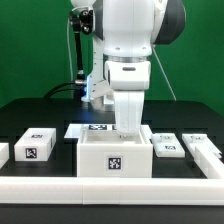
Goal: Assemble cabinet
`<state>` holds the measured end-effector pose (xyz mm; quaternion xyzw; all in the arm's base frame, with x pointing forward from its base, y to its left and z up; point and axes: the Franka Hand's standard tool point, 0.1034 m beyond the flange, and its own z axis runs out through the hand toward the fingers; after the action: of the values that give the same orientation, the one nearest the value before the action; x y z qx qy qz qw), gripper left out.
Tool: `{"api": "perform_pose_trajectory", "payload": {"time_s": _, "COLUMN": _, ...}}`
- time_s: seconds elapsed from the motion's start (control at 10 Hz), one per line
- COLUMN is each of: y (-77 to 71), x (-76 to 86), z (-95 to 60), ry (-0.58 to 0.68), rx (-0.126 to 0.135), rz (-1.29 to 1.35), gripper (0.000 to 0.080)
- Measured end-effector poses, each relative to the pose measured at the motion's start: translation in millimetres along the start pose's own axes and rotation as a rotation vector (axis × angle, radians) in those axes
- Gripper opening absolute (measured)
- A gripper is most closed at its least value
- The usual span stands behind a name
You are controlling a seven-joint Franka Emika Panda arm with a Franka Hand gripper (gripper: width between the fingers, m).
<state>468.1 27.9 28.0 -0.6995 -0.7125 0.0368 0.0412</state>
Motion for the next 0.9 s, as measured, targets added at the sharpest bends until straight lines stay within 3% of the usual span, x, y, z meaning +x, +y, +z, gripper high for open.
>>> {"api": "perform_pose_trajectory", "payload": {"time_s": 0.1, "y": 1.7, "x": 1.2, "z": 0.2, "ry": 0.001, "rx": -0.002, "rz": -0.002, "gripper": 0.0034}}
{"api": "perform_pose_trajectory", "payload": {"time_s": 0.3, "y": 21.2, "x": 12.6, "z": -2.0, "ry": 0.012, "rx": -0.025, "rz": -0.017, "gripper": 0.0034}}
{"api": "perform_pose_trajectory", "payload": {"time_s": 0.5, "y": 37.9, "x": 32.0, "z": -3.7, "ry": 0.027, "rx": -0.045, "rz": -0.001, "gripper": 0.0034}}
{"api": "perform_pose_trajectory", "payload": {"time_s": 0.9, "y": 56.4, "x": 77.7, "z": -5.1, "ry": 0.06, "rx": -0.071, "rz": 0.022, "gripper": 0.0034}}
